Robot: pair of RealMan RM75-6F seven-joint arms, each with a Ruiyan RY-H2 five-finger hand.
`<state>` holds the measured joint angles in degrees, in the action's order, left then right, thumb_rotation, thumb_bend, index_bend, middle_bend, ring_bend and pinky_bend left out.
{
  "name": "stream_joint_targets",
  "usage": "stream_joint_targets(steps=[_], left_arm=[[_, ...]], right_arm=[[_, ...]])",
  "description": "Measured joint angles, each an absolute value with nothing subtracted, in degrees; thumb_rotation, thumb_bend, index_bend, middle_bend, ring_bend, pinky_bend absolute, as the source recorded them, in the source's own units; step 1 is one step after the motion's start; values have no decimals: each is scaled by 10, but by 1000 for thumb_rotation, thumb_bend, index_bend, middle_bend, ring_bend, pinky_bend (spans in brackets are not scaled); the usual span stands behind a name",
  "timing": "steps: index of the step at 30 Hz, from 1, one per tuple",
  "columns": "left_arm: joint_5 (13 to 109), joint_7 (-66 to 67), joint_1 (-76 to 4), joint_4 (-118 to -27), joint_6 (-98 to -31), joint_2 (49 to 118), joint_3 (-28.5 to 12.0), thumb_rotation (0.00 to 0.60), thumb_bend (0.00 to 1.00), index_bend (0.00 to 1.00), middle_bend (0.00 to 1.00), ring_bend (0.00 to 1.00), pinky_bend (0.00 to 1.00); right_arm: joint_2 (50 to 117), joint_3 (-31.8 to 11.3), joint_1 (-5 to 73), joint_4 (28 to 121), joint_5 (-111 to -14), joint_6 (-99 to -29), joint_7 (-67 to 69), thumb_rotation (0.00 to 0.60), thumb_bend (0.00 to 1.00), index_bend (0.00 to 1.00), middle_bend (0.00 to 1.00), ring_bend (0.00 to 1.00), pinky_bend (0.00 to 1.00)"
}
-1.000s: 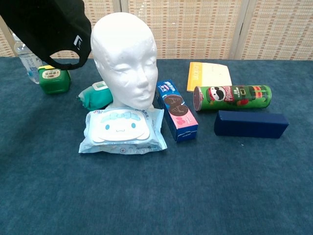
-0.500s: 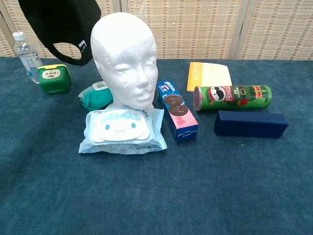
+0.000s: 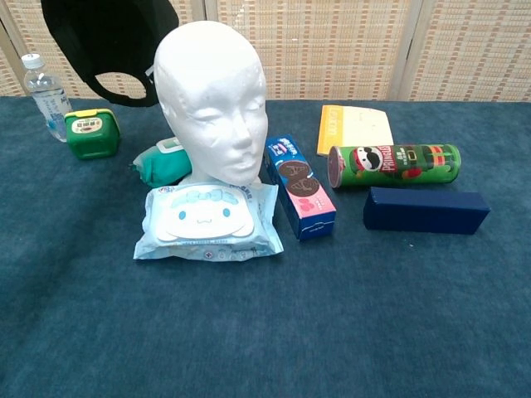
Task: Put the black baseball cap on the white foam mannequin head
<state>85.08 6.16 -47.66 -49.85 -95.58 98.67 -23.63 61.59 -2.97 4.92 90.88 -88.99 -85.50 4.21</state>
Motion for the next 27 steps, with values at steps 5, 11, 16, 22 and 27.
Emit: stream_joint_targets(steps=[5,11,16,22,27], left_arm=[[846,71,-496,-492,-943,996,-240,600,360,831,425,291,427],[841,84,-516,-487,-931,1013,-240,600,360,833,425,291,427],[844,93,-526,-495,-935,1024,-235,600,359,838,425,291,427],[851,109,-530,-523,-944,1029,-230,600,360,843,425,291,427],[864,125,-522,-559,-962,1025,-218,600,360,844,425,292,427]], right_arm=[[615,-29,49,908,-892,-857,47,600,368,455,404,284,332],[613,-30,49,907,-891,-857,55,600,369,455,404,285,332],[611,-30,49,906,-891,-856,58,600,368,456,404,285,332],[611,-29,49,906,-892,-856,59,600,368,456,404,284,332],[610,-29,49,906,-893,-857,61,600,369,455,404,284,332]])
